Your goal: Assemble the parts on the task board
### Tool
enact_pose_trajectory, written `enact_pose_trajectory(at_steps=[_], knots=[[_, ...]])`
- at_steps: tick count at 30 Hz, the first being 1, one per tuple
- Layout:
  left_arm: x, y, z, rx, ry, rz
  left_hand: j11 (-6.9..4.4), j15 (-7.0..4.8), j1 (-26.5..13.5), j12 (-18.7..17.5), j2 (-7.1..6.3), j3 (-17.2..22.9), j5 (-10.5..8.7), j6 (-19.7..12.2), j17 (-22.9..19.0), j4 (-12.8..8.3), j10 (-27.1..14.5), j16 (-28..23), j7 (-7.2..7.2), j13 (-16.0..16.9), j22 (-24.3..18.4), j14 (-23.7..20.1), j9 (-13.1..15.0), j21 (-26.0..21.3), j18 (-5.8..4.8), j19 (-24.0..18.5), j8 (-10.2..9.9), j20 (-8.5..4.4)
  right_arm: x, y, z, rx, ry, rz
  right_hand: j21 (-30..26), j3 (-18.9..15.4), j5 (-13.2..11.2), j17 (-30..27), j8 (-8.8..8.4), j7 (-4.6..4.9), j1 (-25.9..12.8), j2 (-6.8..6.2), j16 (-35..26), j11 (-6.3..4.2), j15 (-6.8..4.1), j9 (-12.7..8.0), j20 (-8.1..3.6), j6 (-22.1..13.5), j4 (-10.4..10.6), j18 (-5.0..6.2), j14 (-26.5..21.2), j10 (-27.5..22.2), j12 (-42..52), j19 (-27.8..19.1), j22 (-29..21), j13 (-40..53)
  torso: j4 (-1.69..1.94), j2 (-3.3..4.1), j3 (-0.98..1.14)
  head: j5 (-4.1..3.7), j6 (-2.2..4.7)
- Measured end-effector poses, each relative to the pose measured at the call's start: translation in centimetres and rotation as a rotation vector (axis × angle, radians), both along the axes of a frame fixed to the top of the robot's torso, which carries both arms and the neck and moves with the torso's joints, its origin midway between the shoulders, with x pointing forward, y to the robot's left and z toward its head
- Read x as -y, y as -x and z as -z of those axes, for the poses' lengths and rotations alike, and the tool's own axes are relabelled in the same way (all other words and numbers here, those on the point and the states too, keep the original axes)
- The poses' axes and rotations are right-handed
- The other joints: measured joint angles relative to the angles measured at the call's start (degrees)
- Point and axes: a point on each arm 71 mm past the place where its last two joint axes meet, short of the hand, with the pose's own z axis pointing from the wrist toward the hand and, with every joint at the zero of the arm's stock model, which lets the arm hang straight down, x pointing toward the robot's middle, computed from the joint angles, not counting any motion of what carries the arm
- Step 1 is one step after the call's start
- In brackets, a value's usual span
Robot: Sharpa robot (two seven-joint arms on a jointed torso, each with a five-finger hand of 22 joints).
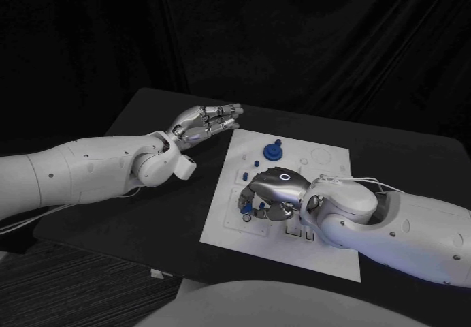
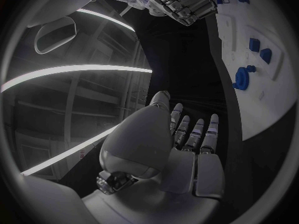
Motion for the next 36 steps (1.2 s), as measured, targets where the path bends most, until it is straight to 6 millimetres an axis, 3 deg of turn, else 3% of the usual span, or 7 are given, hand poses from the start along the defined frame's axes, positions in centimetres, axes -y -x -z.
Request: enact_pose_trajectory(at_steps=[2,3,8,12,28,36], knots=[[0.0,0.0,0.0,0.000,0.000,0.000,0.00,0.00,0.00,0.00,0.00,0.00,0.00,0.00,0.00,0.00,0.00,0.00,0.00,0.00,0.00,0.00,0.00,0.00,0.00,0.00,0.00,0.00,0.0,0.1,0.0,0.010,0.004,-0.005,2.10,0.24,0.00,1.59,-0.22,0.00,-0.31,-0.31,1.26,-0.10,-0.04,0.01,-0.02,0.00,-0.23,-0.14,0.53,0.10,-0.21,0.56,0.00,-0.01,0.00,-0.01,0.00,0.04,0.00],[0.0,0.0,0.0,0.000,0.000,0.000,0.00,0.00,0.00,0.00,0.00,0.00,0.00,0.00,0.00,0.00,0.00,0.00,0.00,0.00,0.00,0.00,0.00,0.00,0.00,0.00,0.00,0.00,-0.1,0.1,0.1,0.015,0.006,-0.008,2.86,0.24,0.00,2.21,-0.23,0.00,-0.31,-0.30,1.80,-0.10,-0.04,0.01,-0.02,0.00,-0.22,-0.95,0.53,0.10,-0.22,0.56,0.00,-0.01,0.00,-0.01,0.00,0.04,0.00],[0.0,0.0,0.0,0.000,0.000,0.001,0.00,-0.02,0.00,0.00,0.00,0.01,0.00,0.00,0.00,0.01,0.00,0.00,0.00,0.00,0.00,-0.02,0.00,0.00,0.00,-0.20,0.00,0.20,-0.2,0.2,0.1,0.035,0.015,-0.021,4.19,0.40,0.00,3.15,-0.39,-0.21,-0.31,-0.31,2.46,-0.10,-0.04,0.02,-0.02,0.22,-0.39,-0.94,0.52,0.10,-0.46,0.97,0.00,-0.02,-0.01,0.00,0.01,0.03,0.00],[0.1,0.0,0.0,-0.001,0.001,0.003,0.00,-0.72,0.00,0.00,0.00,0.24,0.00,0.00,-0.12,0.24,0.00,0.00,0.00,-0.01,0.00,-0.72,0.00,0.00,-0.01,-0.20,0.00,0.20,-0.2,0.4,0.1,0.047,0.023,-0.027,3.57,0.40,0.00,2.52,-0.72,-0.21,-0.60,-0.60,2.45,-0.10,-0.03,0.07,-0.02,0.23,-0.39,-0.93,0.52,0.10,-0.46,0.97,0.00,-0.10,-0.01,-0.01,0.02,0.10,0.00],[0.1,-0.1,0.0,-0.002,0.002,0.006,0.21,-0.92,0.00,0.00,0.00,0.23,0.00,0.00,-0.12,0.24,-0.21,0.00,0.00,-0.01,0.01,-0.92,-0.01,0.00,-0.01,-0.40,0.00,0.41,0.1,0.4,0.9,0.044,0.072,-0.016,3.00,0.71,-0.01,1.98,-1.11,-0.17,-0.60,-0.60,2.15,-0.09,-0.03,0.54,-0.02,0.27,-0.40,-0.91,0.52,0.09,-0.67,0.97,-0.01,-0.11,-0.01,-0.01,0.03,0.00,0.00],[0.1,-0.1,0.0,-0.003,0.004,0.010,0.21,-1.13,0.00,0.00,0.00,0.39,-0.01,0.00,-0.17,0.07,-0.21,0.00,0.00,-0.02,0.01,-1.12,-0.02,0.00,-0.01,-0.40,0.00,0.41,0.1,0.4,1.1,0.041,0.079,-0.014,2.73,0.70,-0.01,1.86,-1.43,-0.10,-0.60,-0.60,2.16,-0.09,-0.03,0.91,-0.01,0.33,-0.40,-0.91,0.52,0.09,-0.89,0.97,-0.01,-0.15,-0.02,0.00,0.03,0.35,0.00]])
